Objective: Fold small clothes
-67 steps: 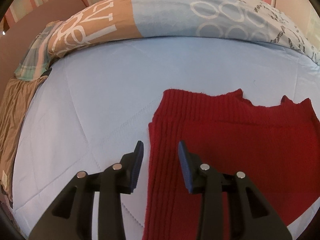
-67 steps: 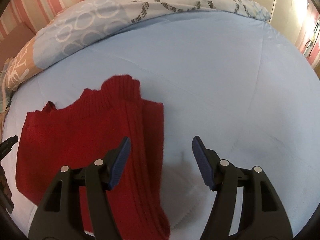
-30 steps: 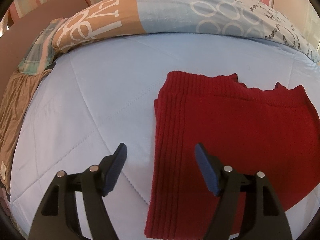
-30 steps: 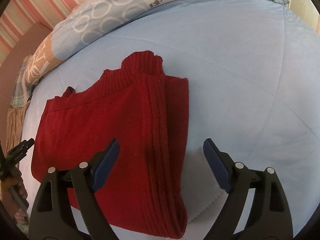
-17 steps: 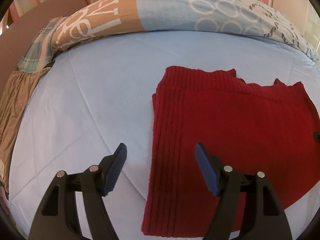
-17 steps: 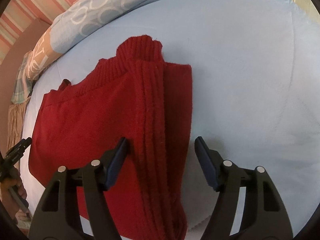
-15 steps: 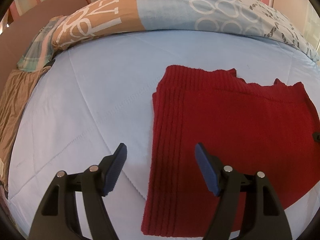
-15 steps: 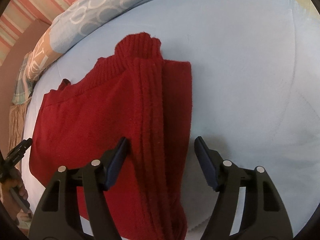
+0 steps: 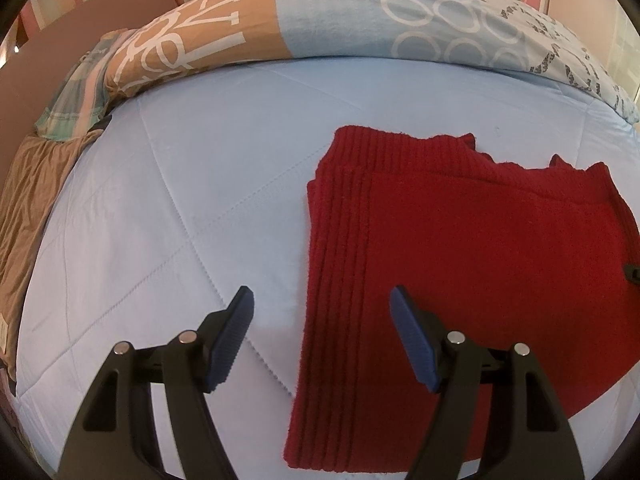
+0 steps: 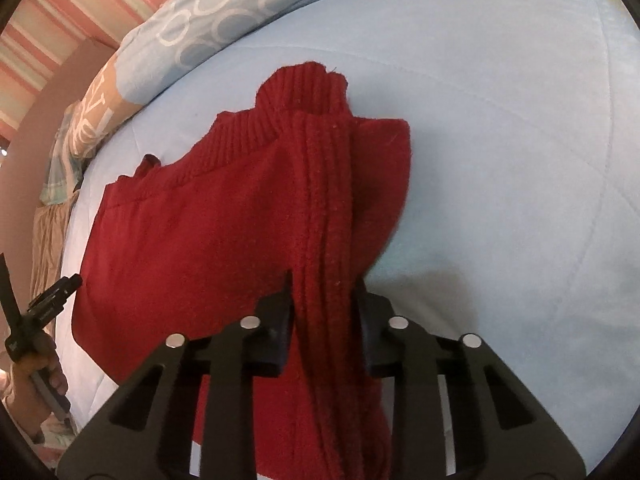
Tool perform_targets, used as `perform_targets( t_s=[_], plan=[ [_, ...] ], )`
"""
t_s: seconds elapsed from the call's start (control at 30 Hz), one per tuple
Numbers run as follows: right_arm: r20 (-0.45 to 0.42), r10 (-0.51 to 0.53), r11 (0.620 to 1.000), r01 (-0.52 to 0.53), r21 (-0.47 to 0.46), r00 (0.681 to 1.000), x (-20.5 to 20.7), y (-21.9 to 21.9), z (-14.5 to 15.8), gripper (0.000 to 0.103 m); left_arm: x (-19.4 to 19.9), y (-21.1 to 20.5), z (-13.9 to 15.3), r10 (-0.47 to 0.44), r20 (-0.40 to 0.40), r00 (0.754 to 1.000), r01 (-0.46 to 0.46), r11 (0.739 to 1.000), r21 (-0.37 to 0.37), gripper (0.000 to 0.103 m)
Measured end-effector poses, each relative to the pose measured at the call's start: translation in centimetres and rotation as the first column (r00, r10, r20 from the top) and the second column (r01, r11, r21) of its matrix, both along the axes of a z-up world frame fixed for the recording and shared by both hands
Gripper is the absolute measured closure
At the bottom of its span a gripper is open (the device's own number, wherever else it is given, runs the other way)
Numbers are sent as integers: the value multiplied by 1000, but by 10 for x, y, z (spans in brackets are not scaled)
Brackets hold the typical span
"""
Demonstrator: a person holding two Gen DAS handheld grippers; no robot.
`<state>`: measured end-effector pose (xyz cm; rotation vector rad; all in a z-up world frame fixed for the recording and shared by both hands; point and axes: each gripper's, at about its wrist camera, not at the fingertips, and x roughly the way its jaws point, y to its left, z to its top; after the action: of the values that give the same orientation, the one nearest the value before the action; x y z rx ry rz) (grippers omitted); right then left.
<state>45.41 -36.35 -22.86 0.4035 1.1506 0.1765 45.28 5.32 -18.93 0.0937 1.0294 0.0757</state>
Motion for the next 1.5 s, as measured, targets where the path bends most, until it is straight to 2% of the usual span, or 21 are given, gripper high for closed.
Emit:
perform_targets(
  t_s=[0.43,0.57,0.63,0.73,0.8,0.9,1.07,1.3,1.5],
  plan=[
    [33,-12,998,14,-67,999,-10,-4,25,87,-1,-2,2,-7,1,1000,7,1000,8,32],
    [19,-79,991,81,-103,997,-19,-27,33,87,-2,-5,5,-11,7,1000,11,1000,3,32],
    [17,-99,983,100,-153,995,-26,-40,41,87,-3,-5,8,-10,13,1000,10,1000,-2,32],
    [42,-71,965,79,-251,997,-34,-41,62,87,-4,-6,11,-13,18,1000,13,1000,-9,32],
    [56,-60,958,73,-277,997,-38,-35,76,87,-6,-8,12,-16,19,1000,16,1000,-12,32],
    [98,-37,942,68,-329,995,-41,-11,102,87,-5,-7,13,-14,12,1000,14,1000,-9,32],
    [127,-34,932,77,-354,991,-38,32,124,87,-2,9,24,7,29,1000,-6,1000,-13,32],
    [117,-51,934,89,-346,992,-26,129,133,87,-6,45,35,36,46,998,-35,999,-25,32],
    [99,-38,912,75,-404,994,-7,216,118,87,-10,65,41,23,55,998,-21,999,-34,32]
  ],
)
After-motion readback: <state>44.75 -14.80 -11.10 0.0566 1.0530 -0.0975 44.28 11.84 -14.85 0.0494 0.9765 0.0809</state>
